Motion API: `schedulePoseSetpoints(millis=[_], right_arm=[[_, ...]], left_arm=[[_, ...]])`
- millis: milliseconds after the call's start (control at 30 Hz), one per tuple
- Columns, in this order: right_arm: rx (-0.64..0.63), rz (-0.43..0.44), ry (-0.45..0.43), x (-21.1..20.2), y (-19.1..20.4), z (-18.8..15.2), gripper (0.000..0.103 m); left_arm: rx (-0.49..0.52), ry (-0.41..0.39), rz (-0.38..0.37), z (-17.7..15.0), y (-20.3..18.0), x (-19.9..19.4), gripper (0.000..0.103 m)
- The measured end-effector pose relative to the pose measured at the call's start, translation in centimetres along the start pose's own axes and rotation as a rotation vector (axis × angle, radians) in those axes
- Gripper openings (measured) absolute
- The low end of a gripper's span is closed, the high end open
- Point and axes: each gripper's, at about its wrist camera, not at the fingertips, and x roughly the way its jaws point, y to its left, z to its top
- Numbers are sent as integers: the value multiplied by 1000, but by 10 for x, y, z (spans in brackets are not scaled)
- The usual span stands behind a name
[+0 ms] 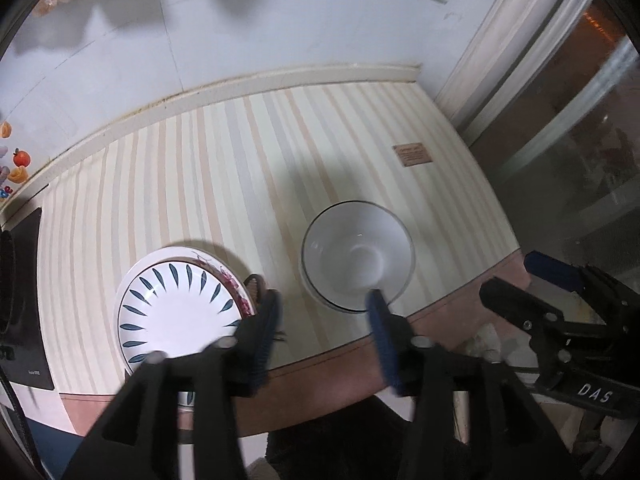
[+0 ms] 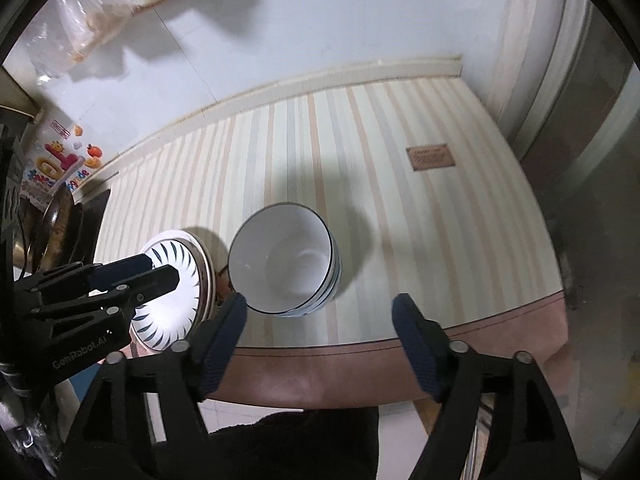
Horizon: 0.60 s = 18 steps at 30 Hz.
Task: Organize plates and bowls
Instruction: 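Set the bowl stack on the counter and open the right gripper, then close both grippers on opposite sides of the bowl stack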
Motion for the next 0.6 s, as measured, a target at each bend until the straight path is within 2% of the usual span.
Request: schedulePoseSetpoints(millis=[67,233,367,600], right_arm=[[5,-5,-29,-14,0,0,84],[1,-32,-87,-48,5,-9,87],[-3,-48,-113,-67,8,-16,89],[1,-30,-142,-93,9,-25,91]], left_arm=[[5,-20,-9,-1,-3,-9,82],[2,-52,-34,-6,-5,-30,83],[2,-73,-55,-9,-7,-44,89],[-17,-102,-70,-10,-8,-59,90]])
